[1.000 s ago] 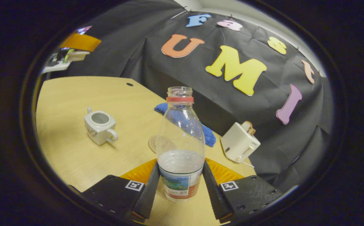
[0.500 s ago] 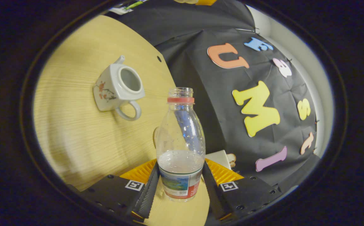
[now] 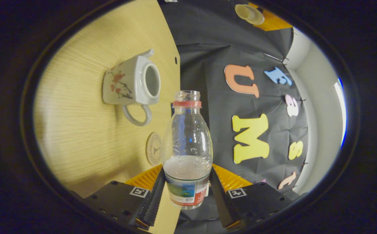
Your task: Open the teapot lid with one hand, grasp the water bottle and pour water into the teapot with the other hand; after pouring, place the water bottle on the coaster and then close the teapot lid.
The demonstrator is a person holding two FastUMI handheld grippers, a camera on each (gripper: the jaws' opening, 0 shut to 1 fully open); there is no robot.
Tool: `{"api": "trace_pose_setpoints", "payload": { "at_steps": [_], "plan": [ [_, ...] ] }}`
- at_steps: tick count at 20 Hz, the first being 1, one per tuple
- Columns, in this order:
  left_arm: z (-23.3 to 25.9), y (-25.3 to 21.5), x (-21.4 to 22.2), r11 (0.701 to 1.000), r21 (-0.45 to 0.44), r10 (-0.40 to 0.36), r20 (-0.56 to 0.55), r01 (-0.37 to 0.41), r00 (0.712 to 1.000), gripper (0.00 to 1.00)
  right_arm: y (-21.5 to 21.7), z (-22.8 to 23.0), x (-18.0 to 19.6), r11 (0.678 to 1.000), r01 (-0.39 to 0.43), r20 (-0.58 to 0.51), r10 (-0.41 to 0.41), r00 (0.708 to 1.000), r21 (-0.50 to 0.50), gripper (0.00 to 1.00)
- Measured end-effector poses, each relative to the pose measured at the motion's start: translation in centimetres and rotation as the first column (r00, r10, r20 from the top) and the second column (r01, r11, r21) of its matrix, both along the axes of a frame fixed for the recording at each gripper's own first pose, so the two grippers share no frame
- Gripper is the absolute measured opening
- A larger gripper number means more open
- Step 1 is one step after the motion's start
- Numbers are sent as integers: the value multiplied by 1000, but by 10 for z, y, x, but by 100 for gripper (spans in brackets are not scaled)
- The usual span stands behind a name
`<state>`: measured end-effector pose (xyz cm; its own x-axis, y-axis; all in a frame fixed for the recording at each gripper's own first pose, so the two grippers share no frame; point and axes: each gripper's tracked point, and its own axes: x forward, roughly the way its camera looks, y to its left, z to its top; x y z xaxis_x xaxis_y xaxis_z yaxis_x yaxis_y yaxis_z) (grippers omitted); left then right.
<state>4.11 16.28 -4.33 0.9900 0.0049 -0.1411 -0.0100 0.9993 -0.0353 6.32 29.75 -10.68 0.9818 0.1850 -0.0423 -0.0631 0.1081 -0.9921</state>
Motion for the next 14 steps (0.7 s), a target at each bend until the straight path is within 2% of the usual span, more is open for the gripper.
{"api": "trace_pose_setpoints", "payload": {
  "at_steps": [3, 14],
  "plan": [
    [1, 5, 0, 1000, -7, 12, 0, -12, 1000, 3, 4, 6, -1, 998, -19, 56, 23, 998, -58, 73],
    [-3, 8, 0, 1000, 20, 13, -11, -13, 1000, 3, 9, 15, -6, 977, -32, 146, 64, 987, -213, 72]
  ]
}}
